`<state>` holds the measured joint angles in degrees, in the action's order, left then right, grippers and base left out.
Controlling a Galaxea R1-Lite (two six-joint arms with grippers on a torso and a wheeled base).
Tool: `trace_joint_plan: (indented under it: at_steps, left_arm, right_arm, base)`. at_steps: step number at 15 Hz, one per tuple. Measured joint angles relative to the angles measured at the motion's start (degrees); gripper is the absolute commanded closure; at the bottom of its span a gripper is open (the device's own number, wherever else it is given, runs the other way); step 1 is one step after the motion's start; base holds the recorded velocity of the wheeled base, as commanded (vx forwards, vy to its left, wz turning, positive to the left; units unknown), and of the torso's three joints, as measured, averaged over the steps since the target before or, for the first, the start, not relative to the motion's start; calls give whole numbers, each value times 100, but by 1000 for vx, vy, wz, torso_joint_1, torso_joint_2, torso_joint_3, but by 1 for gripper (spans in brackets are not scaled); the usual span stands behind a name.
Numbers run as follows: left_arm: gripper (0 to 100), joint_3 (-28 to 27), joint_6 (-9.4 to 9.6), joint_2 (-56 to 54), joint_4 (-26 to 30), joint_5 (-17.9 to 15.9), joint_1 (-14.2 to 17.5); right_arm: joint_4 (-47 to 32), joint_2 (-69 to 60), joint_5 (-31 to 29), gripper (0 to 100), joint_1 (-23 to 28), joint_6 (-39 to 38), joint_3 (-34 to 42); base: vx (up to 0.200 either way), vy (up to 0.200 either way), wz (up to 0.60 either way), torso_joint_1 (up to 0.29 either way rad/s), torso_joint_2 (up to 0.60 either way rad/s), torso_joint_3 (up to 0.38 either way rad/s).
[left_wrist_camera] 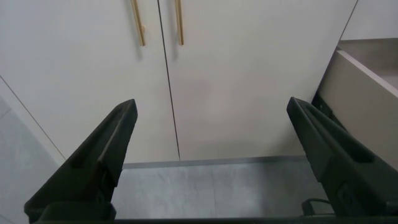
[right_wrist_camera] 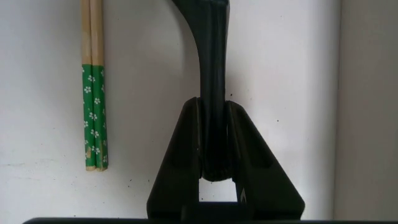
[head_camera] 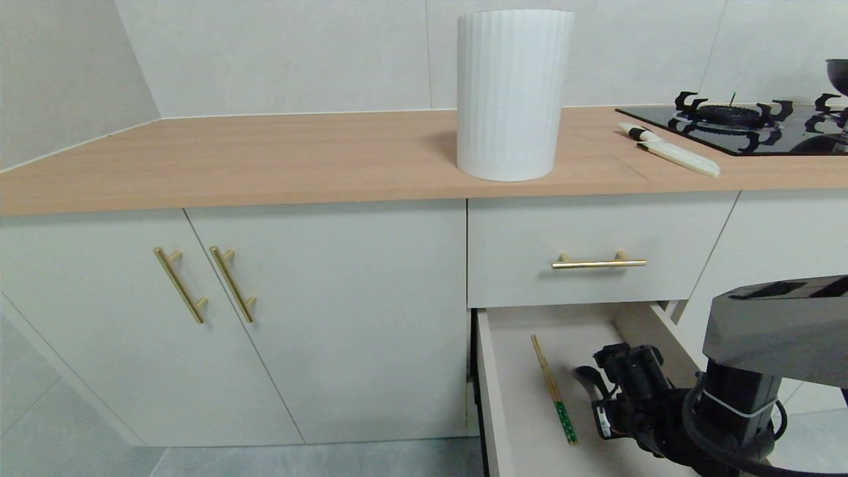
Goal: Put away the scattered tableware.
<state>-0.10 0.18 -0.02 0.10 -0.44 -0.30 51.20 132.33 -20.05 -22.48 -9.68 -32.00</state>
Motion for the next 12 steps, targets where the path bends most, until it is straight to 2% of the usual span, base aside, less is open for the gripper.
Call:
trace_joint_plan:
  at_steps: [2,3,12]
  left_arm:
    - [0,0,0,0,0,0,1]
    - [0,0,0,0,0,0,-2]
    - [0,0,0,0,0,0,1]
  right_arm:
    - [0,2,0,100,0,0,0]
    - [1,4,2,0,0,2,0]
    - [1,-2,2,0,0,-20,-5]
  base:
    - [0,0,0,0,0,0]
    - [0,0,0,0,0,0]
    - [0,0,0,0,0,0]
